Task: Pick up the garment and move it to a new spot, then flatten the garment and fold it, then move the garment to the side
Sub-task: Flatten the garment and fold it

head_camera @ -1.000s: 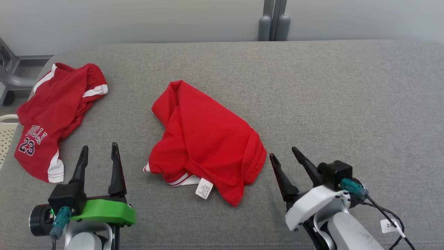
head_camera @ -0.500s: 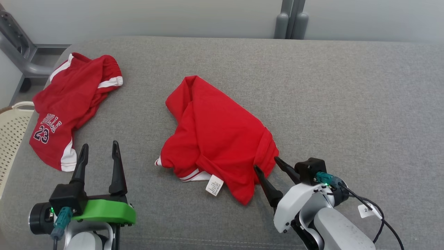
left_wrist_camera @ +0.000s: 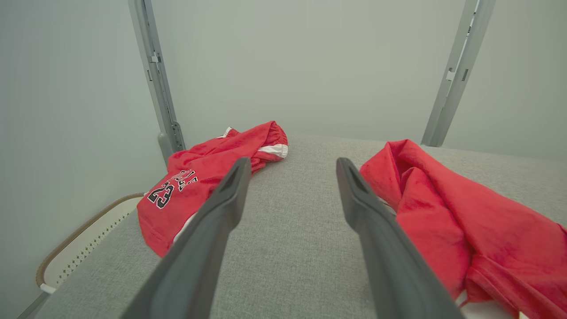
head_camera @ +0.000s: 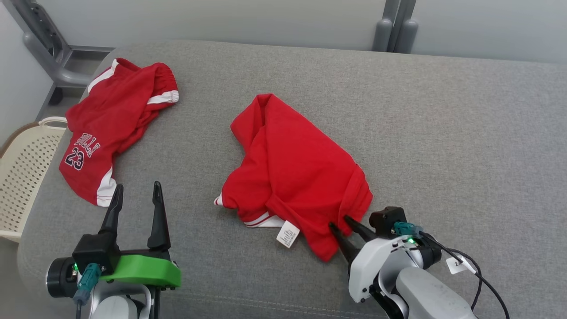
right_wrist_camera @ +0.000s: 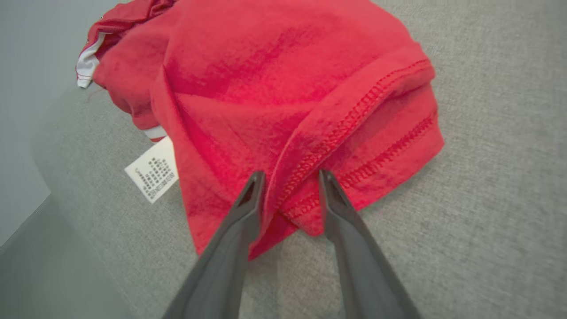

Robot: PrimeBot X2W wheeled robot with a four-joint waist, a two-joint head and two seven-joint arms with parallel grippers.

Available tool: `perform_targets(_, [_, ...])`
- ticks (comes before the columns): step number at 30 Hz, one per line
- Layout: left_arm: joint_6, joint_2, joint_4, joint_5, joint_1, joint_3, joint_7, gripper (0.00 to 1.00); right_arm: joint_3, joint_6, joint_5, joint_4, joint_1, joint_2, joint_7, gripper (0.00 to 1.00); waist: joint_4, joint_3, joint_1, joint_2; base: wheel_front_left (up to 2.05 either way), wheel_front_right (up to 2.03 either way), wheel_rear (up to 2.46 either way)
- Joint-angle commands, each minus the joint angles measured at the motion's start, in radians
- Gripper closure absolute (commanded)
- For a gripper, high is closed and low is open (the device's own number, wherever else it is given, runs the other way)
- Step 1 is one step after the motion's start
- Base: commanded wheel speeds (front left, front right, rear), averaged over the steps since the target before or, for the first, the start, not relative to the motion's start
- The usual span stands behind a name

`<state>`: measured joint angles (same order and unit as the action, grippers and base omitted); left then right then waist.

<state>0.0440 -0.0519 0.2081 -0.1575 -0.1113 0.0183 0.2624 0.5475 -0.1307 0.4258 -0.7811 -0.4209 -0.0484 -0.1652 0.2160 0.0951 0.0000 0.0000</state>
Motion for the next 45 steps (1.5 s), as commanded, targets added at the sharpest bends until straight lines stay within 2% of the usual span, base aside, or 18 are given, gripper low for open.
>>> perform_targets(1, [0.004, 0.001, 0.003, 0.003, -0.005, -0.001, 0.003, 0.0, 0.008, 0.0, 0.015, -0.008, -0.011, -0.004, -0.016, 1.0, 0.005, 0.0, 0.0, 0.0, 0.0, 0.0, 0.0])
perform_targets(6, [0.004, 0.001, 0.008, -0.005, 0.009, -0.008, 0.003, 0.0, 0.007, 0.0, 0.075, -0.012, -0.03, -0.004, -0.07, 1.0, -0.005, 0.0, 0.0, 0.0, 0.0, 0.0, 0.0])
perform_targets(12, [-0.004, 0.001, 0.009, -0.025, 0.014, 0.003, 0.003, 0.0, -0.049, 0.0, 0.145, 0.023, -0.045, -0.009, -0.096, 1.0, -0.04, 0.001, 0.0, 0.0, 0.0, 0.0, 0.0])
perform_targets(18, [-0.008, 0.001, 0.014, -0.033, 0.013, 0.014, 0.003, 0.0, -0.096, 0.0, 0.191, 0.118, -0.052, -0.055, -0.099, 1.0, -0.075, 0.006, 0.0, 0.0, 0.0, 0.0, 0.0])
perform_targets(21, [-0.011, 0.001, 0.015, -0.036, 0.012, 0.019, 0.003, 0.0, -0.112, 0.0, 0.206, 0.173, -0.063, -0.099, -0.099, 1.0, -0.088, 0.01, 0.0, 0.0, 0.0, 0.0, 0.0])
perform_targets(35, [-0.014, 0.001, 0.022, -0.05, 0.004, 0.035, 0.003, 0.0, -0.201, 0.0, 0.101, 0.371, -0.168, -0.287, 0.007, 1.0, -0.108, 0.027, 0.0, 0.0, 0.0, 0.0, 0.0])
perform_targets(41, [-0.009, 0.001, 0.028, -0.055, -0.009, 0.039, 0.003, 0.0, -0.221, 0.0, 0.08, 0.416, -0.178, -0.304, 0.053, 1.0, -0.107, 0.04, 0.0, 0.0, 0.0, 0.0, 0.0])
perform_targets(45, [-0.009, 0.001, 0.032, -0.057, -0.021, 0.047, 0.003, 0.0, -0.234, 0.0, 0.055, 0.367, -0.128, -0.31, 0.102, 1.0, -0.101, 0.049, 0.0, 0.0, 0.0, 0.0, 0.0])
